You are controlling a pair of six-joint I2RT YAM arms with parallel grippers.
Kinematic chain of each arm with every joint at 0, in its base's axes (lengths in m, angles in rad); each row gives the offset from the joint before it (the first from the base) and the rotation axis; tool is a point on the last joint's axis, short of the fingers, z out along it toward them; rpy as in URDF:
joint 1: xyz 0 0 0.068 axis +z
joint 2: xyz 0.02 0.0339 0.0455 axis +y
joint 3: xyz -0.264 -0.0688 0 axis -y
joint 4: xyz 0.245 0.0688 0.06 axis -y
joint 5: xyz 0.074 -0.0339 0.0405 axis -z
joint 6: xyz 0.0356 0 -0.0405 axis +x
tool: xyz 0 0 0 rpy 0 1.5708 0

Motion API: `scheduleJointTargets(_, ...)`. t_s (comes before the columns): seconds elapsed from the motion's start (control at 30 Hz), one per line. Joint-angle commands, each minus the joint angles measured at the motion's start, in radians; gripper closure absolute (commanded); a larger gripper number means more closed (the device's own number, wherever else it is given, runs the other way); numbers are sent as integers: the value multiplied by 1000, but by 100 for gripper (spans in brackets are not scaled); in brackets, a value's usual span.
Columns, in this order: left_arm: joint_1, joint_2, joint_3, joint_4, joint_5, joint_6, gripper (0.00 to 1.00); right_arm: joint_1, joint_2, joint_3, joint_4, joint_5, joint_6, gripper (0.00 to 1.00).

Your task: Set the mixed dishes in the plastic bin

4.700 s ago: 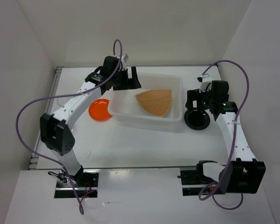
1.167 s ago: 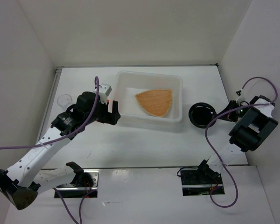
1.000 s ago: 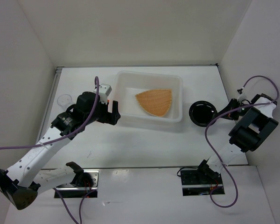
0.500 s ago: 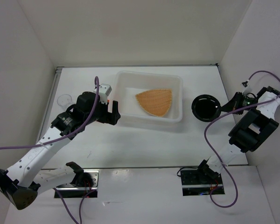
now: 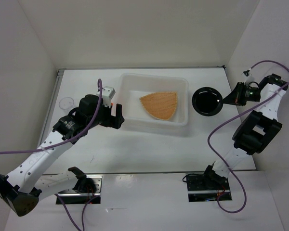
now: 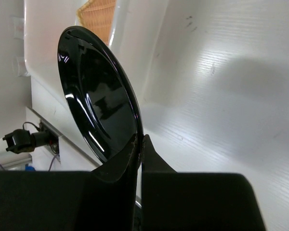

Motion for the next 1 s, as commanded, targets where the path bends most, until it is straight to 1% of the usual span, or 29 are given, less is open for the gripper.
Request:
scheduleJointTargets(0.0, 7, 0, -8, 35, -1, 13, 0, 57, -57, 64, -3, -48, 72, 100)
scheduleJointTargets(0.1, 7, 0, -8, 35, -1, 13, 0, 109, -57, 98, -3, -28, 81, 100)
scheduleJointTargets(0.3, 7, 9, -8, 35, -1, 13, 0, 260, -27, 201, -3, -8, 122, 100)
scheduleJointTargets(0.37, 7, 20, -8, 35, -1, 13, 0, 321, 10, 230, -3, 1, 122, 100)
scheduleJointTargets(0.6, 7, 53, -8, 35, -20, 3, 0, 425, 151, 383, -3, 35, 152, 100)
scheduleJointTargets(0.73, 16, 73, -8, 35, -20, 3, 0, 502, 243, 477, -3, 104, 170, 100)
scheduleJointTargets(0.77, 27, 73, -8, 35, -20, 3, 0, 534, 258, 500, 11, 142, 170, 100)
scheduleJointTargets(0.83, 36, 83, -8, 35, -20, 3, 0, 560, 297, 514, 34, 176, 202, 100)
scheduleJointTargets(0.97, 36, 92, -8, 35, -20, 3, 0, 609, 360, 598, 63, 277, 224, 100)
